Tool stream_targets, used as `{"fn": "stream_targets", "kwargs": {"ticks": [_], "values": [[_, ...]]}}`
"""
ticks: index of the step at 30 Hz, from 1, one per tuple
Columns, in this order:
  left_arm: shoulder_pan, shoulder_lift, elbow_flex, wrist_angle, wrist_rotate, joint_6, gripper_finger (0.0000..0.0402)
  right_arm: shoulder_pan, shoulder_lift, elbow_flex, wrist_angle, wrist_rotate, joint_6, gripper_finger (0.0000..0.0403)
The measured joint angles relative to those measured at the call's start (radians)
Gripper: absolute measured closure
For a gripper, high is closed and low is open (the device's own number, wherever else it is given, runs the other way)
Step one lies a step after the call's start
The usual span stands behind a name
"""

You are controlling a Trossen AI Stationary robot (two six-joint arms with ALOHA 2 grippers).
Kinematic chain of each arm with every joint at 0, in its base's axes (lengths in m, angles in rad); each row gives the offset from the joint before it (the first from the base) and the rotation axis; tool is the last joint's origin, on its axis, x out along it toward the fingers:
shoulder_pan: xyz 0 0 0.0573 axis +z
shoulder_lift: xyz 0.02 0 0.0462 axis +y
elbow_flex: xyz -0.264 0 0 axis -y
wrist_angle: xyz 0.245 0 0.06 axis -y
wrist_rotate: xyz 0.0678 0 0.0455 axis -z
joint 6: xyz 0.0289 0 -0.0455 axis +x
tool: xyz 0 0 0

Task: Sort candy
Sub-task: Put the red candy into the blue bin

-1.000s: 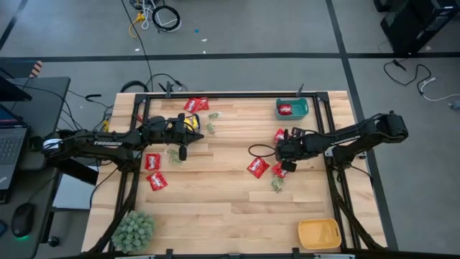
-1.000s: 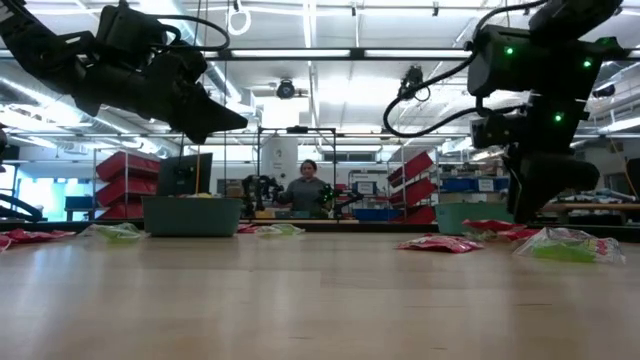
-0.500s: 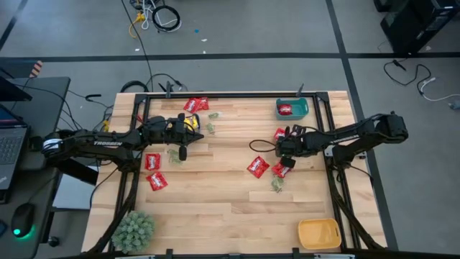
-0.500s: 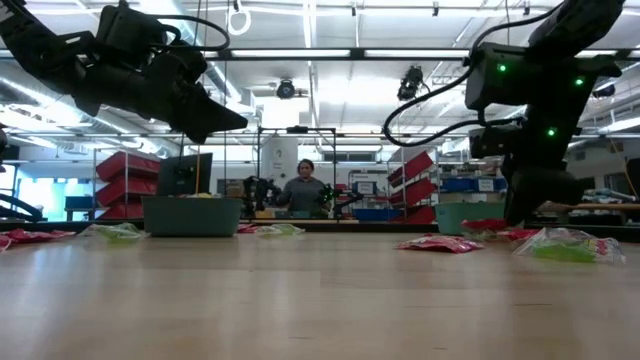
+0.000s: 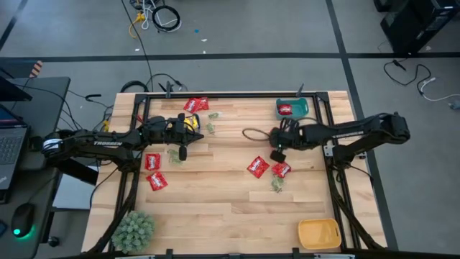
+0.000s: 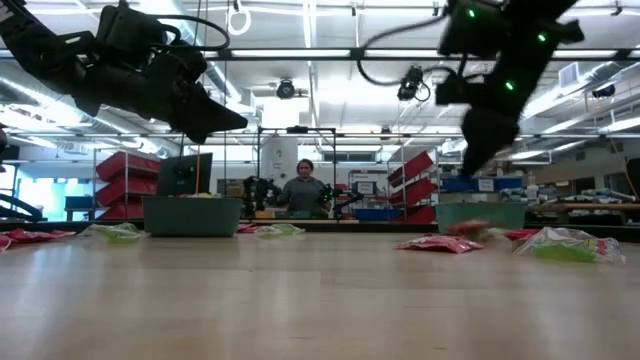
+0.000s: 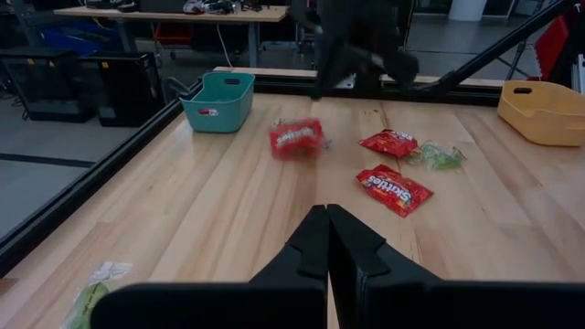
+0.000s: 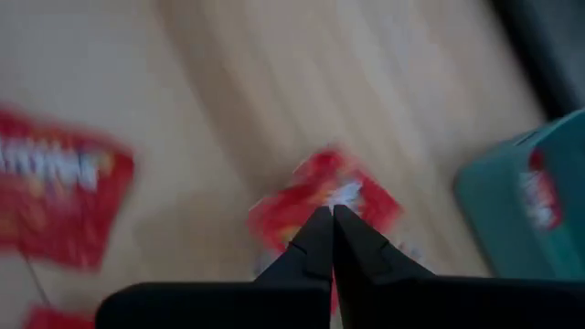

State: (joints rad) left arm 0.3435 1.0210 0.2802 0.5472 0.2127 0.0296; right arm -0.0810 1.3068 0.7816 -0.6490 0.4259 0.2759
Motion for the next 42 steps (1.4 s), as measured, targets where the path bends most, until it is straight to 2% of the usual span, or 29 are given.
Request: {"fn": "stream_targets", "kwargs": {"ticks": [5, 6, 9, 12, 15, 23, 27, 31, 35, 42], "values": [[0.0, 0.0, 0.0, 0.0, 0.0, 0.0, 0.0401, -0.106, -0.032, 0.125, -0.031, 0.055, 0.095, 0.0403], [0.0, 0.0, 0.0, 0.0, 0.0, 0.0, 0.0401, -0.129, -0.037, 0.141, -0.031, 0.037, 0.08, 0.0403], [0.0, 0.0, 0.0, 0.0, 0.0, 0.0, 0.0401, -0.164, -0.036, 0.157, -0.01, -0.126, -0.043, 0.04], [0.0, 0.0, 0.0, 0.0, 0.0, 0.0, 0.0401, -0.141, -0.005, 0.137, 0.007, -0.161, -0.13, 0.0384], [0.0, 0.0, 0.0, 0.0, 0.0, 0.0, 0.04, -0.102, 0.061, 0.105, 0.009, -0.161, -0.175, 0.0348], [0.0, 0.0, 0.0, -0.003, 0.0, 0.0, 0.04, 0.005, 0.277, 0.091, 0.071, -0.095, -0.229, 0.022], [0.0, 0.0, 0.0, -0.026, 0.0, 0.0, 0.04, 0.016, 0.36, 0.091, 0.083, -0.046, -0.247, 0.0196], [0.0, 0.0, 0.0, -0.056, 0.0, 0.0, 0.04, 0.014, 0.41, 0.094, 0.097, 0.01, -0.264, 0.0207], [0.0, 0.0, 0.0, -0.06, 0.0, 0.0, 0.04, -0.002, 0.428, 0.097, 0.103, 0.005, -0.271, 0.0244], [0.0, 0.0, 0.0, -0.06, 0.0, 0.012, 0.04, -0.024, 0.412, 0.103, 0.104, 0.007, -0.276, 0.0388]]}}
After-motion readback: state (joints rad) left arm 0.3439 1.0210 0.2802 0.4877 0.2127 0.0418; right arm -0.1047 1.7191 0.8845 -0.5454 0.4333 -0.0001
